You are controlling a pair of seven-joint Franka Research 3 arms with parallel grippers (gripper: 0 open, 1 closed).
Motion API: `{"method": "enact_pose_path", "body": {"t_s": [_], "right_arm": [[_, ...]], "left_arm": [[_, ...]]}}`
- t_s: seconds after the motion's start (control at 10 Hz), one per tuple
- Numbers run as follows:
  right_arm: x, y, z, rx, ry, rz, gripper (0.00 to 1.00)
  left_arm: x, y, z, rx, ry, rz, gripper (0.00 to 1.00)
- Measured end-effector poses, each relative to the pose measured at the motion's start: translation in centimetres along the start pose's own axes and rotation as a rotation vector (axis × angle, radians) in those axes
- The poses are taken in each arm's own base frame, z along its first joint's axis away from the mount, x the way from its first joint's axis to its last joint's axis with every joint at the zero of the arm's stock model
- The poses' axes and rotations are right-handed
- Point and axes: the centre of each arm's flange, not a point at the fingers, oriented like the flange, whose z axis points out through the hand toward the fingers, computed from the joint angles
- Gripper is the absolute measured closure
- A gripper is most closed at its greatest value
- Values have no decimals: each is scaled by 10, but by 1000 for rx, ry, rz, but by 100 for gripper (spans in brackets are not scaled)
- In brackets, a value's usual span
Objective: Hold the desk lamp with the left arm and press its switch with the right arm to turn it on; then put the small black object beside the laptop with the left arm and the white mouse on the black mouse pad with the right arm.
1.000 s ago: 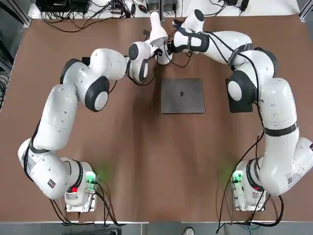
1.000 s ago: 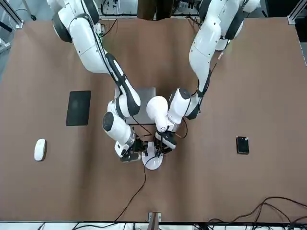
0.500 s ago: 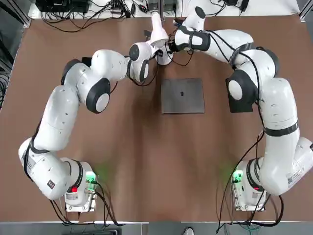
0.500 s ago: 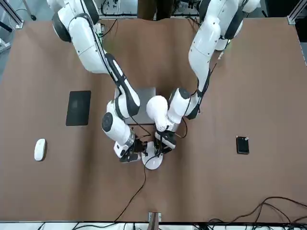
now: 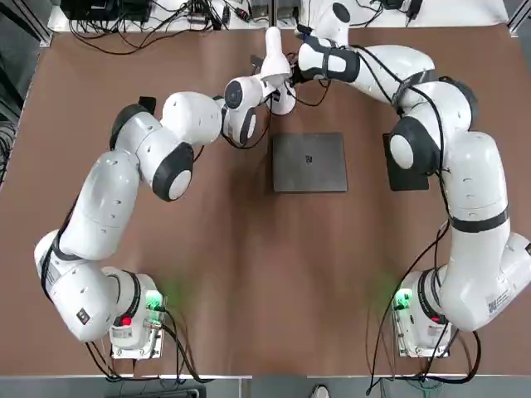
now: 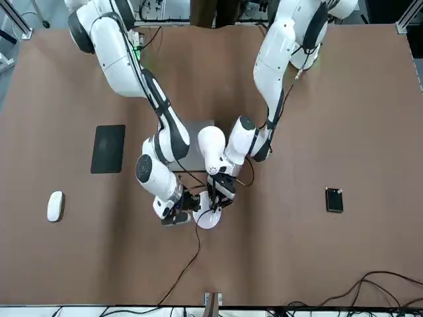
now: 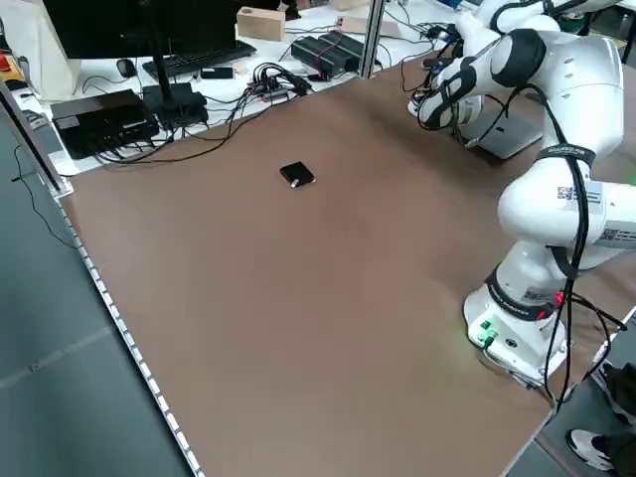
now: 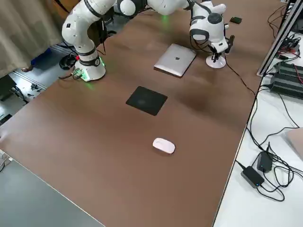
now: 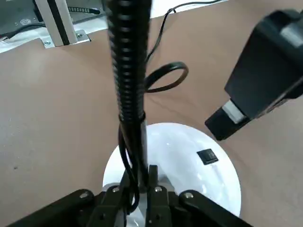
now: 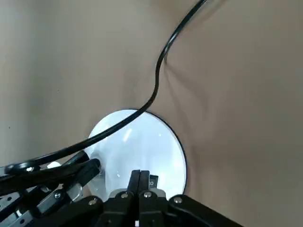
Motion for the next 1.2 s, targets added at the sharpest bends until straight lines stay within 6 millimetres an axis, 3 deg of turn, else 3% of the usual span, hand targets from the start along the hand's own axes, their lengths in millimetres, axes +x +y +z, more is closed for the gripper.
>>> {"method": "enact_pose_path", "body": {"t_s": [1.2], "right_arm": [[-11, -3, 19, -7, -16, -9, 99]], "left_arm": [[0, 0, 0, 0, 0, 0, 85]]}}
